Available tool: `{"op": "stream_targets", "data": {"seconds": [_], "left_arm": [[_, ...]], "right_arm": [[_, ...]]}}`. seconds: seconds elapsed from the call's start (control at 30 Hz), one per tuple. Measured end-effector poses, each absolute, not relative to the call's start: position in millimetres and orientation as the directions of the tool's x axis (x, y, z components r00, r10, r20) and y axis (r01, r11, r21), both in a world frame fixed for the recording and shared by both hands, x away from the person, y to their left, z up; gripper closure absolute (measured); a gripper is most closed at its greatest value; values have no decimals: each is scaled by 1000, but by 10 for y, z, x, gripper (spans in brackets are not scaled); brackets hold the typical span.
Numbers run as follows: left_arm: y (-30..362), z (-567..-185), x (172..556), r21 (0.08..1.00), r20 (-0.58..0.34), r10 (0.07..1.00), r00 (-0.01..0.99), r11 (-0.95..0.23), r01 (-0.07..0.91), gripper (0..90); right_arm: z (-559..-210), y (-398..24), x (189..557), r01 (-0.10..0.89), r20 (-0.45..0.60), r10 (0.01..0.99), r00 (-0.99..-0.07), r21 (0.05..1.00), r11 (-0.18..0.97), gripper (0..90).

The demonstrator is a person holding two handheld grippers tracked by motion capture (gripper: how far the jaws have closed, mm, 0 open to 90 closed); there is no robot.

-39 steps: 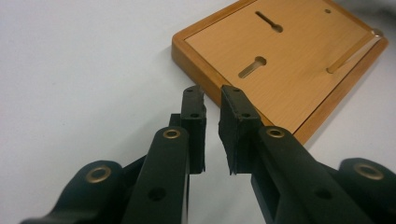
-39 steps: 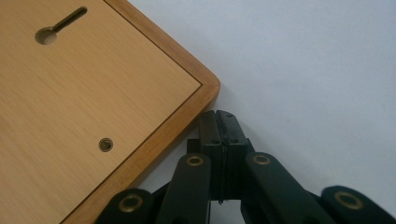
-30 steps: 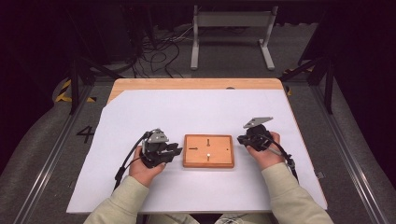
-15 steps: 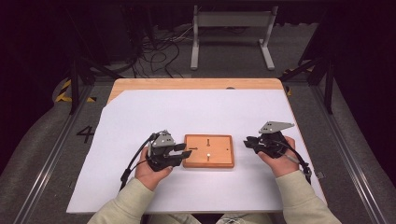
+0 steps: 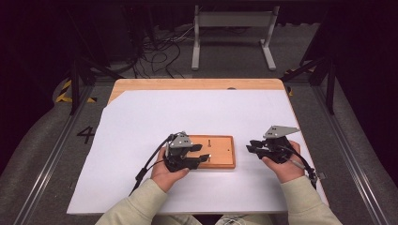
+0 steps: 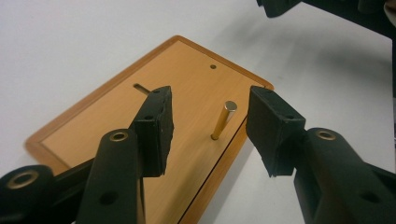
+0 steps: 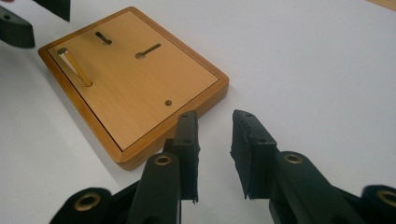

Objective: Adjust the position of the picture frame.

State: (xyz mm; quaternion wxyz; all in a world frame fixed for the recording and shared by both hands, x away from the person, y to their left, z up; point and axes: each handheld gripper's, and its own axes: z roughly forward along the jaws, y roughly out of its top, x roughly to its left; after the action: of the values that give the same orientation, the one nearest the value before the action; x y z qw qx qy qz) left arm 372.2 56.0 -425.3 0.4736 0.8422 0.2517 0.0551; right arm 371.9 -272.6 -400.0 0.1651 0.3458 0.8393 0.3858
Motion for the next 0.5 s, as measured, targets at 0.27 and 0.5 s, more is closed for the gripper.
{"op": "stream_targets", "data": {"seconds": [0.27,0.5], "left_arm": [[407,-4365,3729,810,-110,470,876,-468,353,512],[238,-4429,3765,797,-80,451,889,-506,329,551]], "right_arm": [[-4002,-2704,3702,444,-9,697,-717,765,467,712],[-4000,-2746,3686,443,-2,695,-719,769,461,711]]}}
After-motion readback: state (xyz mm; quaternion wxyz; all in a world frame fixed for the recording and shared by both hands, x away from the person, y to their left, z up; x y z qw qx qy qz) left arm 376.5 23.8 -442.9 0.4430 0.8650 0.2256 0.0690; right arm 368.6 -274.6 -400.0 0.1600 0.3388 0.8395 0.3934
